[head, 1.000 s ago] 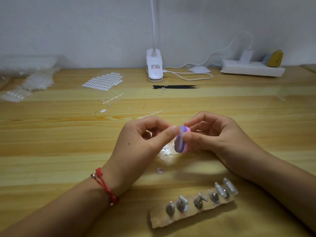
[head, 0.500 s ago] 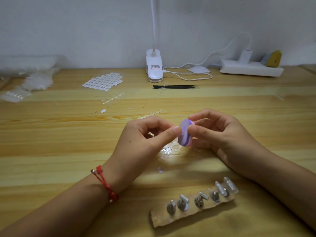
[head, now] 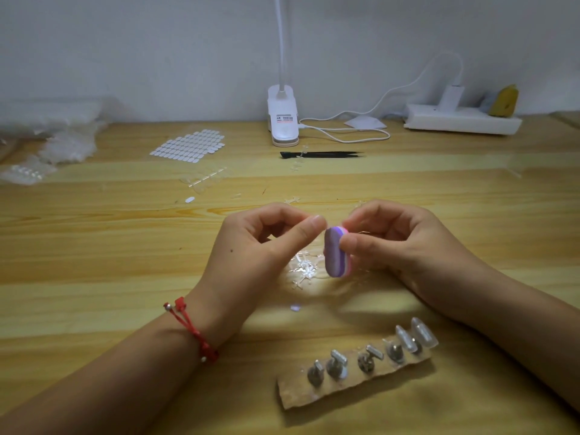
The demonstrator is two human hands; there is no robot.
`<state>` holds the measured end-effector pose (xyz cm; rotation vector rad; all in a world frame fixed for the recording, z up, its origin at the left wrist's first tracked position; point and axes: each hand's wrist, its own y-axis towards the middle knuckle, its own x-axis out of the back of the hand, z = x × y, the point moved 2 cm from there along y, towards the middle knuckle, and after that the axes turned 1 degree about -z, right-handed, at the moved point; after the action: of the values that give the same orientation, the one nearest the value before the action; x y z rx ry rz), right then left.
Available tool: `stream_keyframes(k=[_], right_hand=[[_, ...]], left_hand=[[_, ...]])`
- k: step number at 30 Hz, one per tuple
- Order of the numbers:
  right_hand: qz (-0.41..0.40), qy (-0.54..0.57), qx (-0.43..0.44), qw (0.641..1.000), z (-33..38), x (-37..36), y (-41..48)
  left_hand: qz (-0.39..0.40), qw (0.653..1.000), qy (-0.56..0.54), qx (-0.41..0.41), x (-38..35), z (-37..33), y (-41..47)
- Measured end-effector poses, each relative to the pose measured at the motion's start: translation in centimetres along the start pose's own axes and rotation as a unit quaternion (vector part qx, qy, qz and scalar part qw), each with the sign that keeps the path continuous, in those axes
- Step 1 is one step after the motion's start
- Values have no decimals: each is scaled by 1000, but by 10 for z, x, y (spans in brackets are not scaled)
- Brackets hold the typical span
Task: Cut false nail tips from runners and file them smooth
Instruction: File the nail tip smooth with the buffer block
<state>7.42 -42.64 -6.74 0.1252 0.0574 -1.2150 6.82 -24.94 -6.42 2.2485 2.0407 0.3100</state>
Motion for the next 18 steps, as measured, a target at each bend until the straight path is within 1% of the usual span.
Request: stream_keyframes(k=[2, 4, 9, 11, 14, 15, 18], right_hand=[[9, -8, -7, 1000, -1, 0, 0], [-1, -3, -10, 1000, 0, -1, 1], [-39, 53, -1, 998, -2, 0, 4], [-42, 65, 0, 997, -1, 0, 3], [-13, 8, -12, 1000, -1, -1, 2], [-13, 7, -10, 1000, -2, 0, 2], [-40, 60, 4, 997, -4, 6, 4]], left_hand=[[1, 1000, 1, -2, 0, -1, -1], [7, 1000, 5, -7, -1, -1, -1], [46, 999, 24, -4, -5, 0, -2], [45, 999, 25, -6, -4, 0, -2], [24, 999, 19, -10, -3, -1, -2], [24, 999, 21, -11, -3, -1, -2], [21, 999, 30, -25, -5, -3, -3]])
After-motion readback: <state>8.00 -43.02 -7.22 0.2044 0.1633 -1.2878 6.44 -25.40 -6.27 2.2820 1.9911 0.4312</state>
